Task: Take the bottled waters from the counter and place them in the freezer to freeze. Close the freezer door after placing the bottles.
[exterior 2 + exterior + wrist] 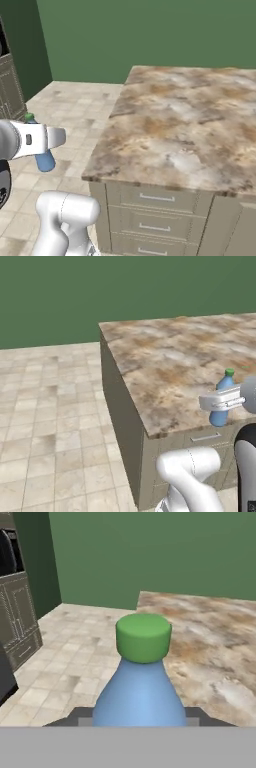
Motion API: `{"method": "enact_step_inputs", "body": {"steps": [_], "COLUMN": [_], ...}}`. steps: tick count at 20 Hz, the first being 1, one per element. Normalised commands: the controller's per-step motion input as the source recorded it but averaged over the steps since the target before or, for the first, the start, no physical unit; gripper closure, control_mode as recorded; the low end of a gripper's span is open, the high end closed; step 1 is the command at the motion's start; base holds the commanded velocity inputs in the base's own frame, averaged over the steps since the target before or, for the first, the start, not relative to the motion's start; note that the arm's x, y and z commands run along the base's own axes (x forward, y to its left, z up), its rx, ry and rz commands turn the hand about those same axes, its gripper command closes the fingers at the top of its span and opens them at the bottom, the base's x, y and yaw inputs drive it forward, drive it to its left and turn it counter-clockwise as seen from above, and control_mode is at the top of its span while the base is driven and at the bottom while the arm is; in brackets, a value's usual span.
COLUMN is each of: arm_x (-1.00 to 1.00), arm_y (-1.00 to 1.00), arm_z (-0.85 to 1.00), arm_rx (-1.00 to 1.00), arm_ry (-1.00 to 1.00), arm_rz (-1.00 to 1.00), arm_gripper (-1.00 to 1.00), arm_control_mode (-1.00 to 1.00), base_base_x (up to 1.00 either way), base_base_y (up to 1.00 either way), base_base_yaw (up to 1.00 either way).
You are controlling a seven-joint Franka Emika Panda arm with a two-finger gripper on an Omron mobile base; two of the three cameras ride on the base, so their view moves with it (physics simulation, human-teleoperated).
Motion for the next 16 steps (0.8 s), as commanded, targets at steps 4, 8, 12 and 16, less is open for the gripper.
{"method": "enact_step_inputs", "body": {"steps": [4,8,12,16], "arm_x": [0.00,0.00,0.00,0.00], "arm_y": [0.00,0.00,0.00,0.00], "arm_z": [0.00,0.00,0.00,0.00], "arm_rx": [0.00,0.00,0.00,0.00], "arm_ry": [0.00,0.00,0.00,0.00], "arm_rz": [0.00,0.00,0.00,0.00], "arm_gripper": [1.00,1.00,1.00,1.00], "arm_control_mode": [1.00,1.00,1.00,1.00], "base_base_x": [-0.01,0.00,0.00,0.07], "base_base_y": [1.00,0.96,0.75,0.36], "base_base_yaw": [0.00,0.00,0.00,0.00]}}
